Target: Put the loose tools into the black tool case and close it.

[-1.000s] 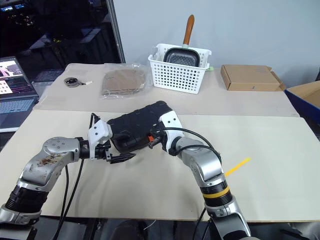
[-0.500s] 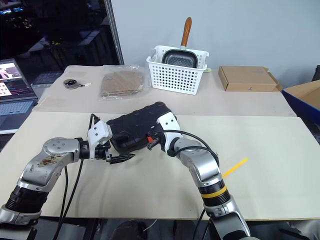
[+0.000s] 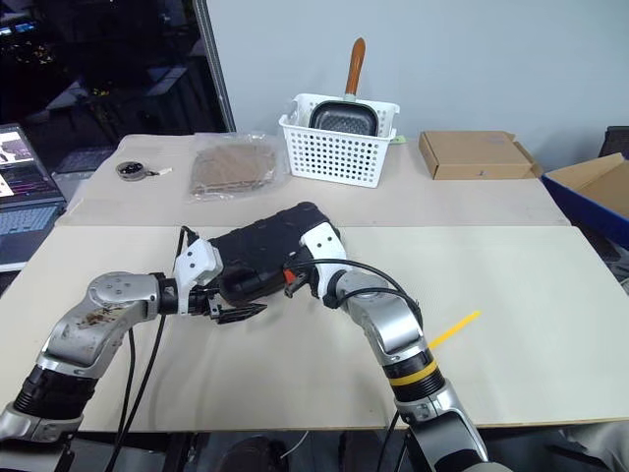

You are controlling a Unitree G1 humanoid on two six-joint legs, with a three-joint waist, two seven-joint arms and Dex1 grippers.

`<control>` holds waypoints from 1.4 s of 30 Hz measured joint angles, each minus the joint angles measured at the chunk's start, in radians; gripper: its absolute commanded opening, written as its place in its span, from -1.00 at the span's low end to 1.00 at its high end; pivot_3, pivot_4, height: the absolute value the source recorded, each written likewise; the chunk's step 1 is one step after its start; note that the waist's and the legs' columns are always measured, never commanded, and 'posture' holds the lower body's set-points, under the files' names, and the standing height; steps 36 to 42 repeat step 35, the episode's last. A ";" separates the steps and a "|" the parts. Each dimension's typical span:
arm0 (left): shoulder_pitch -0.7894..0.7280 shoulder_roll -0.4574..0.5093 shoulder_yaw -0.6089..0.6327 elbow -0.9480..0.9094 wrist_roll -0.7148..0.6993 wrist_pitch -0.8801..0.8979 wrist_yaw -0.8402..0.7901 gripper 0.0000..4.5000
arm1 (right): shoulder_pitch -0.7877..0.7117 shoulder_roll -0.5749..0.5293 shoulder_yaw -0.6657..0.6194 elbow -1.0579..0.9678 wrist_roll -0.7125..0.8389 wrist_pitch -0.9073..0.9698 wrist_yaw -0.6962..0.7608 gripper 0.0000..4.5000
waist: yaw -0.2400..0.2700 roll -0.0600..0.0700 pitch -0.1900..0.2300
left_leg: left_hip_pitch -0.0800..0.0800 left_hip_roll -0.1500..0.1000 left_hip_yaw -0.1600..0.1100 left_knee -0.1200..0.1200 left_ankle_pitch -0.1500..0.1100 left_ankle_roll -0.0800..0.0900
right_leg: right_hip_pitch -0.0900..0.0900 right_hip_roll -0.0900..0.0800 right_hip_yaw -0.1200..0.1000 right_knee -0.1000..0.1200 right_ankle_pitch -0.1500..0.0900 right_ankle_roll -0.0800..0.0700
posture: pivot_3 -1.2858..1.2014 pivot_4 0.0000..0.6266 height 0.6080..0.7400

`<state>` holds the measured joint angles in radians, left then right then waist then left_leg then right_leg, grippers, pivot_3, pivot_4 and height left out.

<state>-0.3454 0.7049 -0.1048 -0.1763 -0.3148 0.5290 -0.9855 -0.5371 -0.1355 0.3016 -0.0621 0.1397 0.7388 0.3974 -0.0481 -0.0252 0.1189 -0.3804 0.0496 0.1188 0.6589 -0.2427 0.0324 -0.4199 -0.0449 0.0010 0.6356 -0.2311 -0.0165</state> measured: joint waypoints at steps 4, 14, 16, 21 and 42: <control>0.000 0.000 -0.001 0.000 -0.001 0.002 0.000 1.00 | 0.002 0.001 0.002 0.019 -0.010 -0.036 0.009 -0.99 | 0.001 0.000 -0.001 | 0.002 0.000 0.001 0.000 0.000 0.000 | 0.000 0.000 0.003 0.003 -0.002 0.003 | 0.03 -0.52 1.00; 0.061 -0.073 0.116 -0.032 -0.100 -0.016 0.037 1.00 | 0.221 -0.116 -0.151 -0.188 0.156 -0.233 0.211 -0.63 | 0.013 0.000 0.002 | -0.019 -0.002 0.001 0.001 -0.002 0.000 | -0.018 -0.002 0.007 0.003 -0.002 0.001 | 0.03 -0.52 1.00; 0.090 -0.075 0.175 -0.090 -0.168 0.017 0.049 1.00 | 0.252 -0.212 -0.206 -0.258 0.181 -0.251 0.266 -0.32 | 0.015 -0.001 0.002 | -0.022 -0.002 0.001 0.001 -0.002 0.001 | -0.019 -0.002 0.008 0.003 -0.002 0.002 | 0.03 -0.52 1.00; 0.216 -0.049 0.331 -0.264 -0.322 0.108 0.081 1.00 | 0.393 -0.433 -0.322 -0.392 0.269 -0.252 0.415 0.40 | 0.021 -0.001 0.003 | -0.021 -0.002 0.000 0.000 -0.005 0.002 | -0.018 0.000 0.009 -0.003 -0.003 0.003 | 0.03 -0.52 1.00; 0.687 0.033 0.692 -0.443 -0.470 0.141 0.055 1.00 | 0.704 -0.626 -0.644 -0.415 0.394 -0.362 0.649 0.98 | 0.043 -0.003 0.012 | -0.003 -0.001 0.000 0.000 -0.009 -0.006 | -0.002 -0.010 0.008 -0.006 -0.010 0.002 | 0.03 -0.52 1.00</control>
